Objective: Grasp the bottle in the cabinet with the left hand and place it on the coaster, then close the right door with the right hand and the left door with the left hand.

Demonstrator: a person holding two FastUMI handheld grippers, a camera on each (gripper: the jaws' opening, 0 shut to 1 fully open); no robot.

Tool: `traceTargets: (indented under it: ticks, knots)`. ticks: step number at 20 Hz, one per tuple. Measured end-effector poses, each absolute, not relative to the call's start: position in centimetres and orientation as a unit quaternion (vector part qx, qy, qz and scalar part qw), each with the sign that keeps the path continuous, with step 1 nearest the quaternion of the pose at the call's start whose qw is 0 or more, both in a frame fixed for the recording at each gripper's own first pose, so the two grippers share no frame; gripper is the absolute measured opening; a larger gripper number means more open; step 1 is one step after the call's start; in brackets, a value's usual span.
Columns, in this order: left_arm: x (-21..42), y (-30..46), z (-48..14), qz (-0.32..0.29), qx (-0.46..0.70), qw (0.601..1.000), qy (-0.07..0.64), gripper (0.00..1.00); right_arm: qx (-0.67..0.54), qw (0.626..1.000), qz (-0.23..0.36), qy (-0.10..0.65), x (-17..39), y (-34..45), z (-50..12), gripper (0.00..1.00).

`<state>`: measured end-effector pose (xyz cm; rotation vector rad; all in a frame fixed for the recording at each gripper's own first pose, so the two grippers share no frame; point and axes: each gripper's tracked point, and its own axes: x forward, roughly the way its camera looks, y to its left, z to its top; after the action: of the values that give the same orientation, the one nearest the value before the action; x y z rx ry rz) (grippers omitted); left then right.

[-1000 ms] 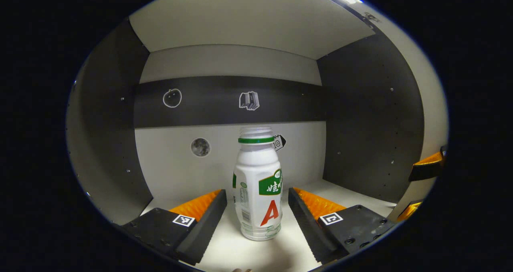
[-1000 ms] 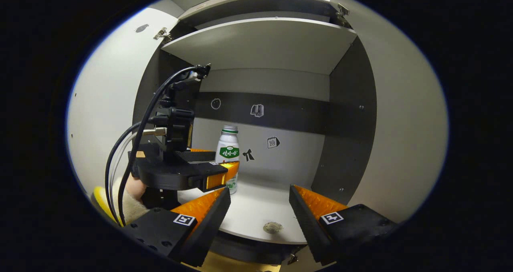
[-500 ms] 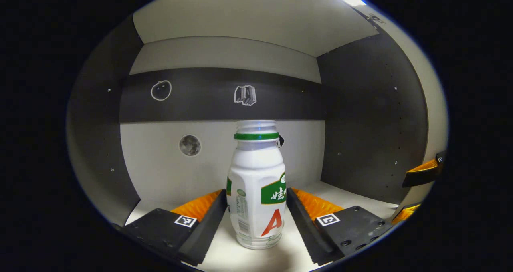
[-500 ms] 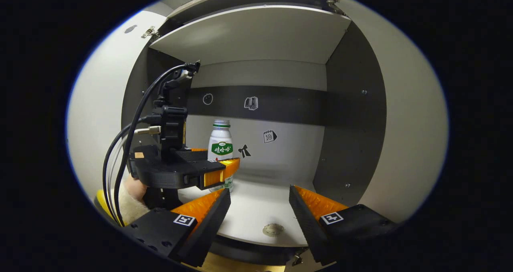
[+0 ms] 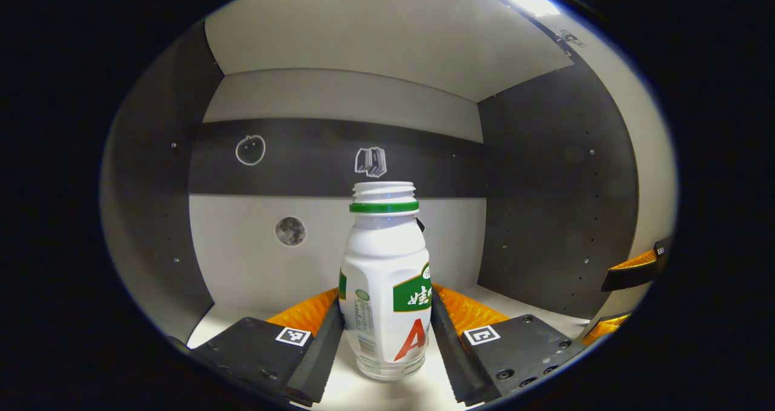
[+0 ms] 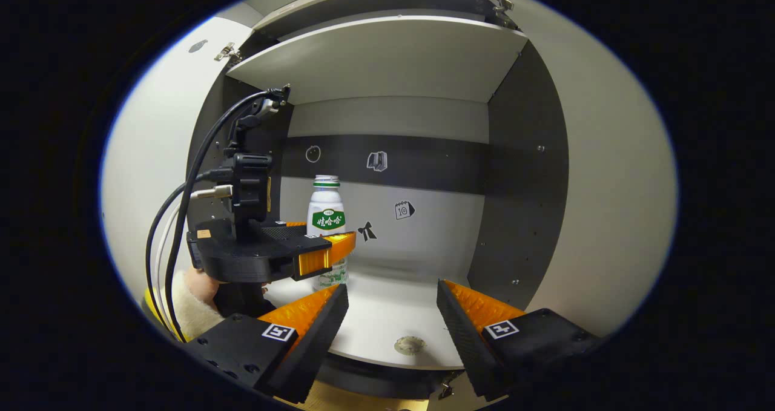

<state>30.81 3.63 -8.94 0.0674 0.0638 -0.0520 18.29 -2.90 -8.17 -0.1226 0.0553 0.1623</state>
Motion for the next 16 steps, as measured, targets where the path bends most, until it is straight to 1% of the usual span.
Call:
traceTargets:
  ticks: [7, 10, 16]
  knots:
    - [24.0, 2.0, -5.8, -0.027, 0.036, 0.999, 0.013, 0.77, -0.069, 0.995, 0.079, -0.002, 12.7, -1.6, -5.0, 0.98]
    - [20.6, 0.7, -4.9, -0.042, 0.044, 0.998, 0.009, 0.77, -0.058, 0.996, 0.071, 0.000, 9.8, -1.0, -4.8, 0.98]
    - [12.7, -0.9, -5.4, -0.067, 0.040, 0.997, 0.026, 0.76, -0.039, 0.999, 0.013, 0.014, 2.7, -2.1, -5.3, 0.97]
